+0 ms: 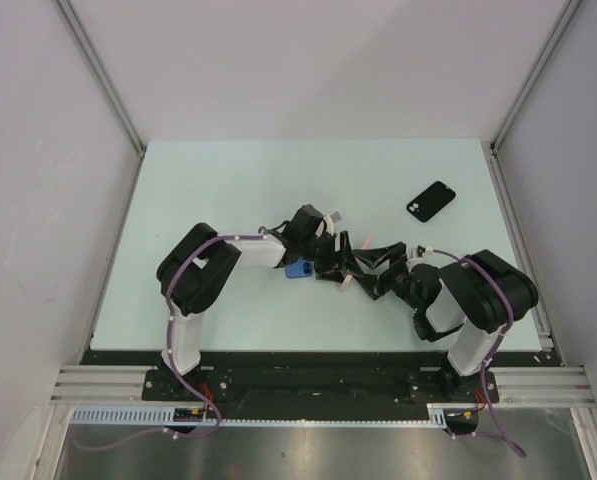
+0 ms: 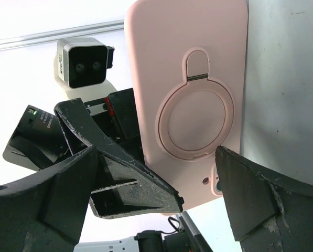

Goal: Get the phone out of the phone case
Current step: Pick up the phone at the center of the board.

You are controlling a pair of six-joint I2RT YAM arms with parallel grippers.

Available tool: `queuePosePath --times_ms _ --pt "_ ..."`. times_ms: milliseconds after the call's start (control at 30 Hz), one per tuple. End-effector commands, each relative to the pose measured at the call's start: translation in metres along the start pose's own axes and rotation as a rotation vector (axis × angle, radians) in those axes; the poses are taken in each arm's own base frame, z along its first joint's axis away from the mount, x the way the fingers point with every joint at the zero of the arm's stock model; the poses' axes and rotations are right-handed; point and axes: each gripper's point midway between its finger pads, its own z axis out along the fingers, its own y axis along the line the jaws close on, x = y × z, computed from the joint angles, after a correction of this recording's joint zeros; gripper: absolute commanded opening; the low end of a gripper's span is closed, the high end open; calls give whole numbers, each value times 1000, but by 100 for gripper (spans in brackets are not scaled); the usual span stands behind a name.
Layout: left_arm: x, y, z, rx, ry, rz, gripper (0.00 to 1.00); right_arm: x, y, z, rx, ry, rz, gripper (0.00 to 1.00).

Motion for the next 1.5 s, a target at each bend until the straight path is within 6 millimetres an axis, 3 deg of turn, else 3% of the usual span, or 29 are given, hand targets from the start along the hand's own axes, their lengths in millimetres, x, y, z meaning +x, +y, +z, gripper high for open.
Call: queuePosePath --times_ms 0,133,467,667,867,1033,1100,1133,1200,1233,1267,1467 --pt "-5 -27 -13 52 -26 42 51 -2 46 -1 -199 -20 -53 96" --pt "-5 -25 -15 41 -28 41 38 -3 47 -1 -200 -17 -54 96" --pt "-14 -27 -25 8 -54 77 21 -9 50 -3 -208 -16 -43 95" --pt "-15 -28 -25 8 -50 74 1 -11 50 -4 -206 -14 -45 95" --pt "-17 -33 -34 29 -59 79 0 -14 36 -12 -148 -18 -61 93" --pt "-24 -44 -54 94 -87 91 0 -21 28 -17 -49 -45 -151 93" --pt "-26 -45 -62 123 -103 90 0 -28 33 -14 -12 -72 -205 93" --pt "-26 -46 -64 135 -104 87 0 -29 14 -16 103 -69 -210 94" --pt "-26 -50 -71 178 -110 74 0 -36 44 -18 72 -119 -327 96" --pt "-26 -52 -73 196 -111 72 0 -37 39 -22 115 -120 -340 97" --pt "-24 -53 -77 216 -105 66 0 -38 53 -25 83 -133 -389 97" --pt "-25 -75 -90 316 -125 97 0 -39 72 -29 58 -99 -443 97"
